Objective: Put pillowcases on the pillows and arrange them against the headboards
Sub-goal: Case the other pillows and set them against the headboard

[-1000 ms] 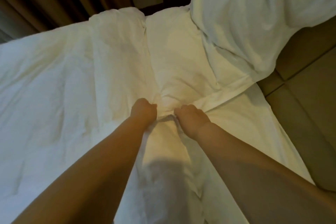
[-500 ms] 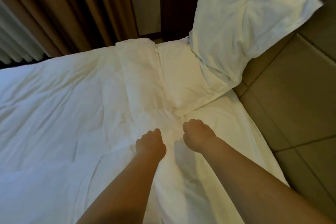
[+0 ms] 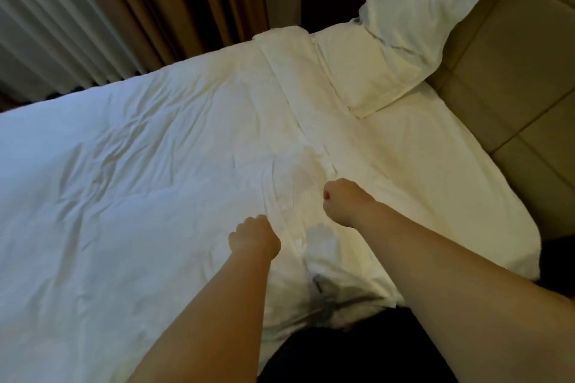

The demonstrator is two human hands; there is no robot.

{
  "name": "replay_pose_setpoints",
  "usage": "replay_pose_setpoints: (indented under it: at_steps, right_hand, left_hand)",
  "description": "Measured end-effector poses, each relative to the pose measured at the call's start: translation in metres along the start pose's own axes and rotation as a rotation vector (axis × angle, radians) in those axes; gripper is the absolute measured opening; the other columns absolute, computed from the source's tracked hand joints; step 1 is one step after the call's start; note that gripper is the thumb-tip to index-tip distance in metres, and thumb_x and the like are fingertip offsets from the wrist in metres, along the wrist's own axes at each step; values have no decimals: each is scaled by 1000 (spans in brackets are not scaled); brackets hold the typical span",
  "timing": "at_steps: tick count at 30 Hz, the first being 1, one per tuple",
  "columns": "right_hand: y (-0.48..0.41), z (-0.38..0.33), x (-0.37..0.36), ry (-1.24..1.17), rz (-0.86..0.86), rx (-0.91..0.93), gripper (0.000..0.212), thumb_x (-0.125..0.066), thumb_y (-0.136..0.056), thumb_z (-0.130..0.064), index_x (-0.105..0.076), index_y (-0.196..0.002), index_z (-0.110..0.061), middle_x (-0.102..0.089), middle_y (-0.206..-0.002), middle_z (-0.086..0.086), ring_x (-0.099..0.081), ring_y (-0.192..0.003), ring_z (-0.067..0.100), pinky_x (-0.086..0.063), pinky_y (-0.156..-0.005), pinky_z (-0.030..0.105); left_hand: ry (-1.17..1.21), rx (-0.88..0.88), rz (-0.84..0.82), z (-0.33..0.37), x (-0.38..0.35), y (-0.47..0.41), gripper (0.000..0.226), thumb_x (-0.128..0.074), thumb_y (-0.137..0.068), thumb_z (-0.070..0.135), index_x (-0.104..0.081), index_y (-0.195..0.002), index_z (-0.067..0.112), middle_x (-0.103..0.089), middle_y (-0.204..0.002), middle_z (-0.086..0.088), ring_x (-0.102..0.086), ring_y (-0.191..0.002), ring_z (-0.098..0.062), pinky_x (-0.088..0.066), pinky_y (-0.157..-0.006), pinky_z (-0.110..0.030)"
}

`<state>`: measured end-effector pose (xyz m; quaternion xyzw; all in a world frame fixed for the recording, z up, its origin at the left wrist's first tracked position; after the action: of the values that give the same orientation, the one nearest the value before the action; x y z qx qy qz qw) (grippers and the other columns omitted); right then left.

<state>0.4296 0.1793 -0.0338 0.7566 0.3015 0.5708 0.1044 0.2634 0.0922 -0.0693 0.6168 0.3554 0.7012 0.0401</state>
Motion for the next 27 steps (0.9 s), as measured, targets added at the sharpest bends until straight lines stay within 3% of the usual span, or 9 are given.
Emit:
replay_pose_setpoints:
  at_steps: [7, 12, 15, 17, 19, 23, 27]
  right_hand:
    - [56, -24, -60, 52, -88, 17, 21, -39, -93, -9, -55, -106, -7, -56, -110, 13, -52, -89, 29, -44, -73, 35]
    - [100, -32, -121, 79, -137, 69, 27, -40, -93, -10, -55, -115, -6, -56, -117, 15, -54, -97, 30, -46, -79, 35]
    - [130, -33, -160, 34, -185, 90, 30, -39, -92, -9, -55, -117, -6, -54, -122, 17, -54, -101, 30, -45, -82, 36]
    - [149, -33, -184, 26, -204, 114, 32, -40, -92, -9, -56, -119, -5, -55, -124, 18, -54, -108, 33, -46, -87, 36]
    - [165, -31, -204, 40, -223, 127, 30, -42, -92, -10, -57, -116, -5, -56, -122, 19, -55, -109, 35, -46, -87, 37]
    - [179, -21, -221, -48, -246, 40, 23, -42, -91, -9, -57, -108, -5, -58, -110, 16, -53, -88, 29, -42, -71, 31]
    - [184, -26, -237, -77, -262, -25, 16, -44, -91, -13, -53, -102, -8, -56, -109, 14, -54, -92, 30, -47, -79, 35]
  left_hand:
    - [114, 135, -8, -75, -35, 67, 36, -44, -91, 15, -47, -128, 12, -52, -125, -9, -55, -110, -28, -44, -87, -36]
    - [171, 238, -42, -121, -83, 130, 36, -45, -93, 21, -48, -128, 12, -53, -122, -11, -56, -107, -29, -48, -90, -38]
    - [173, 232, -143, -134, -121, 171, 37, -43, -96, 21, -47, -131, 10, -50, -131, -14, -52, -117, -30, -46, -97, -39]
    - [143, 205, -157, -138, -139, 196, 33, -44, -94, 20, -51, -125, 10, -54, -129, -14, -54, -116, -30, -46, -93, -39]
    - [67, 186, -154, -144, -150, 214, 33, -44, -93, 21, -52, -123, 12, -56, -125, -13, -55, -113, -30, -46, -90, -38]
    - [75, 230, -146, -165, -158, 226, 33, -44, -93, 20, -51, -124, 12, -56, -125, -12, -55, -112, -28, -42, -77, -33]
    - [87, 223, -170, -178, -163, 215, 38, -43, -95, 21, -49, -131, 10, -52, -133, -13, -53, -118, -30, -45, -90, -37]
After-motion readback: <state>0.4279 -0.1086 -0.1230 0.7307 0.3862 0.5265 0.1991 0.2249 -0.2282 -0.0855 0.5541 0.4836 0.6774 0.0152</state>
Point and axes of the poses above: each hand's wrist, its own y-axis away from the middle knuckle, its own x-axis out of the back of the hand, z = x × y, the point moved 6 cm from there along -y, towards the middle knuckle
